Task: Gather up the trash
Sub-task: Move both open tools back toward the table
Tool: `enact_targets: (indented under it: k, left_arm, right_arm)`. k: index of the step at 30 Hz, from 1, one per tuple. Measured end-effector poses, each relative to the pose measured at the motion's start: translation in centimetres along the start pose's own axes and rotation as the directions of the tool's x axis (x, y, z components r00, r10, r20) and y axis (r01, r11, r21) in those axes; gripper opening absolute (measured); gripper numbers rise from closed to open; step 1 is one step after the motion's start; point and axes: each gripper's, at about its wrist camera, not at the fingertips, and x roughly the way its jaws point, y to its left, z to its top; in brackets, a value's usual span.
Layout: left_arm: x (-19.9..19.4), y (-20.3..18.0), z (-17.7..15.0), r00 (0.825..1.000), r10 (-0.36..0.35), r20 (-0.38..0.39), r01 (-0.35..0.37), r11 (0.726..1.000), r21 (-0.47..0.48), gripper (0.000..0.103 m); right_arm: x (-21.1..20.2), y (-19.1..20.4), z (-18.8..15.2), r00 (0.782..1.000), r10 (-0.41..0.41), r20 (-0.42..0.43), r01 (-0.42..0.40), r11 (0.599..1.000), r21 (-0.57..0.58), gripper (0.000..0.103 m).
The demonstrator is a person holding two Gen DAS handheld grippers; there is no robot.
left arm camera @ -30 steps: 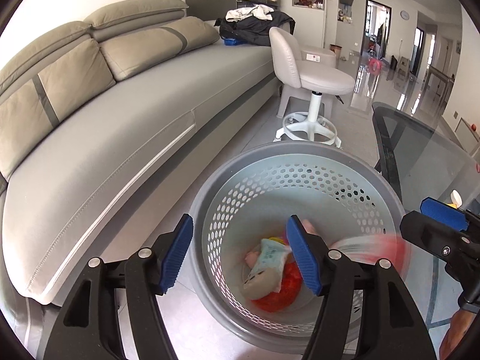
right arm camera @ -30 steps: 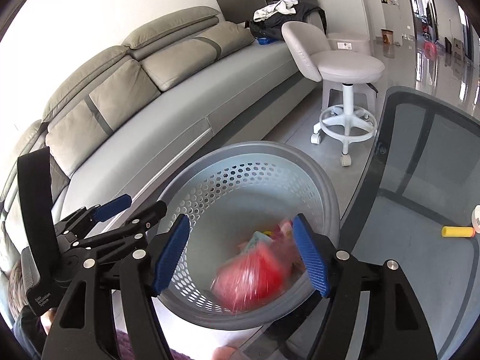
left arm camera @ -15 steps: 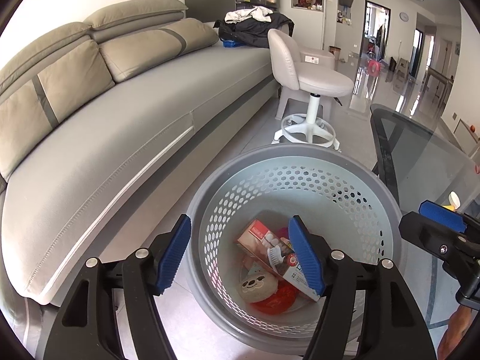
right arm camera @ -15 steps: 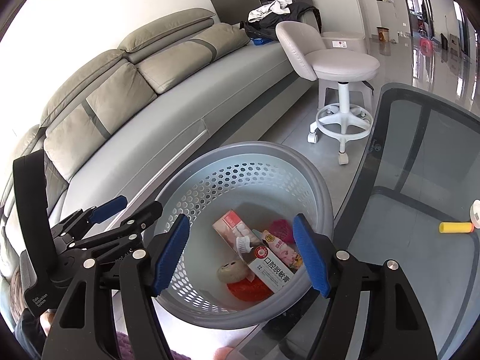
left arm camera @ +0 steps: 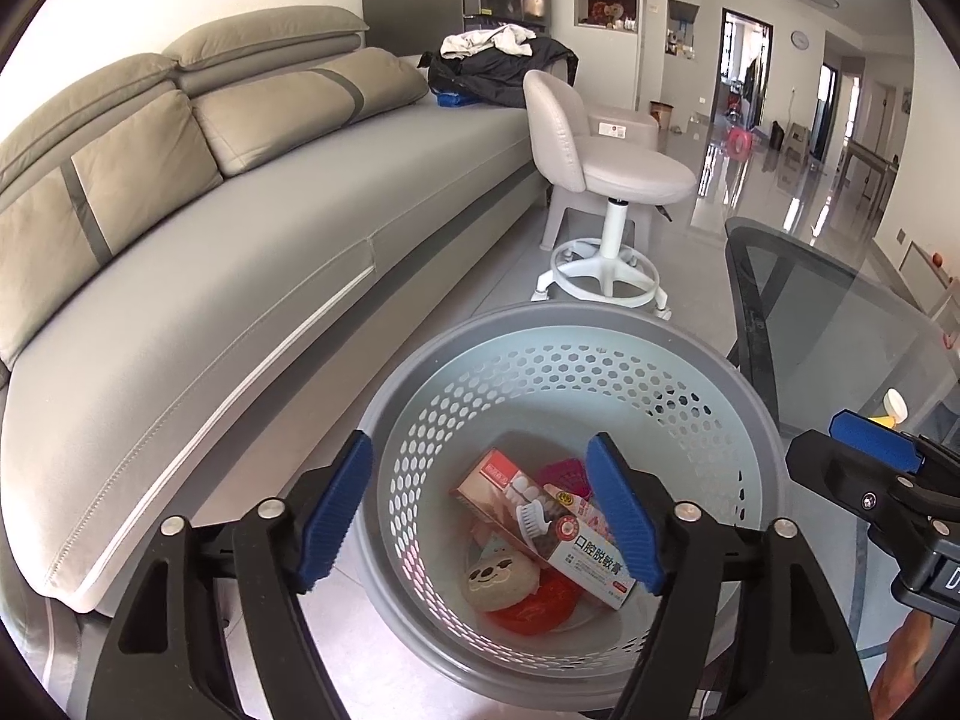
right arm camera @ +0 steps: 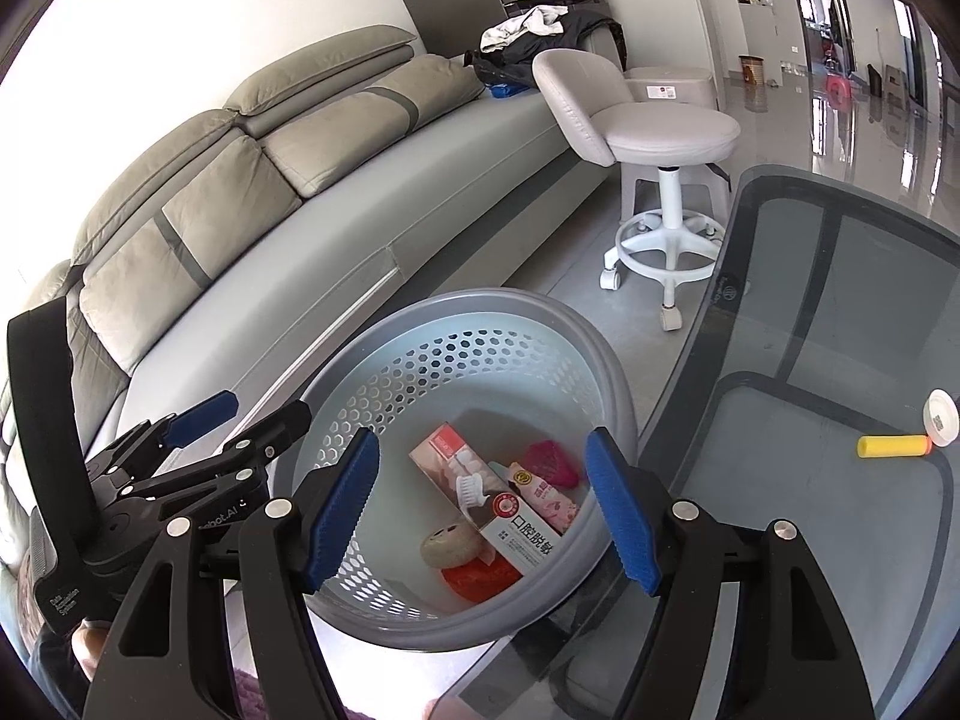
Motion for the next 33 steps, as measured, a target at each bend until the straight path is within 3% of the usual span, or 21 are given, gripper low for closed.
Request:
enact_targets:
  k: [13,20,33]
  left_arm:
    - [-0.5,-2.8,0.6,0.998,-0.049,0.026,0.049,0.999,0.014,0.080]
    - [-1.1,-5.7,0.8,0.994,-0.095,0.048,0.093,0.995,0.049,0.084]
    - [-0.5,-12.7,0.8,0.976,-0.216,0.033,0.210,0.969,0.130,0.086]
  right_arm:
    - [-2.1,-2.9,-0.3,0.996,-0.079,0.048,0.076,0.995,0.060,0.069]
    - [-3.3,-5.2,-0.8,0.985,-0.162,0.057,0.157,0.984,0.082,0.069]
    - [-7.8,-13.6,-3.0,0.935,-0.350,0.049,0.337,0.926,0.170,0.070]
